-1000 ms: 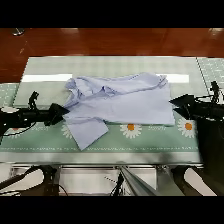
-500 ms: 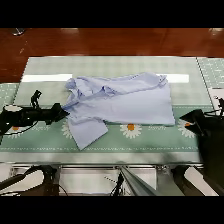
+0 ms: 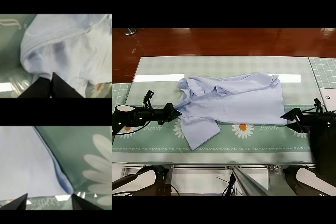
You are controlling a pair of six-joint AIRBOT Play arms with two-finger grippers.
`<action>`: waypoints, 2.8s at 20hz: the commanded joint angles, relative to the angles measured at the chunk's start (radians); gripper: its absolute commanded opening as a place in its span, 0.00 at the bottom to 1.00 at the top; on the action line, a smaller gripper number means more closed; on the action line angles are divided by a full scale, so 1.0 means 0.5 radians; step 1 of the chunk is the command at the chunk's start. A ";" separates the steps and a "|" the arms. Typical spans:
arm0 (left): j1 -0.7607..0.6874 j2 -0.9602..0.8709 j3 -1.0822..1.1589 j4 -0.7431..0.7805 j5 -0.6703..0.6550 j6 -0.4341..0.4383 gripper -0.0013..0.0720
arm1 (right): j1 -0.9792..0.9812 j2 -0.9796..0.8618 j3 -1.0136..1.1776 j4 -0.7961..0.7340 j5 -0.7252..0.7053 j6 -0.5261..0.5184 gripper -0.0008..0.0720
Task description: Fold the shirts.
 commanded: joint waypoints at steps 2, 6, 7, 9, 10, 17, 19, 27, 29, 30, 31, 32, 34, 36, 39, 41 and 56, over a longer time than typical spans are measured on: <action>-0.001 0.002 0.002 0.000 0.003 0.004 0.05 | 0.246 -0.236 0.131 0.137 -0.192 0.038 0.86; -0.001 0.002 0.005 0.000 -0.036 0.009 0.05 | 0.373 -0.272 0.236 0.137 -0.189 0.005 0.03; -0.001 0.010 0.026 0.001 -0.079 0.090 0.05 | 0.392 -0.272 0.293 0.133 -0.100 -0.015 0.03; 0.000 0.072 0.145 -0.008 -0.131 0.147 0.05 | 0.417 -0.232 0.531 0.095 0.122 -0.025 0.03; 0.000 0.130 0.266 -0.057 -0.132 0.126 0.05 | 0.421 -0.176 0.718 0.076 0.188 -0.006 0.03; 0.007 0.401 1.775 -0.502 -0.227 -0.027 0.04 | 0.421 0.047 2.467 0.047 0.494 0.287 0.03; 0.011 0.485 2.147 -0.230 -0.263 -0.227 0.04 | 0.420 0.179 2.737 -0.079 0.574 0.289 0.03; 0.162 1.153 2.621 0.911 -0.578 -0.577 0.04 | 0.420 1.033 2.840 -0.736 0.686 0.344 0.03; 0.146 1.346 2.620 1.217 -0.607 -0.638 0.04 | 0.420 1.163 2.840 -0.784 0.755 0.372 0.03; 0.098 1.432 2.620 1.351 -0.606 -0.686 0.04 | 0.420 1.208 2.840 -0.813 0.808 0.390 0.03; 0.028 1.493 2.618 1.419 -0.607 -0.713 0.04 | 0.420 1.241 2.830 -0.837 0.871 0.406 0.03; -0.065 1.543 2.610 1.456 -0.616 -0.716 0.04 | 0.420 1.262 2.813 -0.855 0.926 0.413 0.03; -0.217 1.572 2.582 1.533 -0.681 -0.745 0.04 | 0.420 1.276 2.765 -0.878 1.024 0.433 0.03; -0.304 1.568 2.437 1.577 -0.710 -0.768 0.04 | 0.420 1.276 2.649 -0.856 1.040 0.443 0.03; -0.325 1.541 2.016 1.566 -0.706 -0.826 0.04 | 0.420 1.276 2.258 -0.670 1.034 0.421 0.03; -0.325 1.494 1.652 1.566 -0.603 -0.850 0.04 | 0.420 1.274 1.897 -0.587 0.877 0.336 0.03; -0.520 -0.195 1.072 0.710 1.140 -0.851 0.05 | 0.493 -0.629 1.591 0.136 -0.363 -0.103 0.03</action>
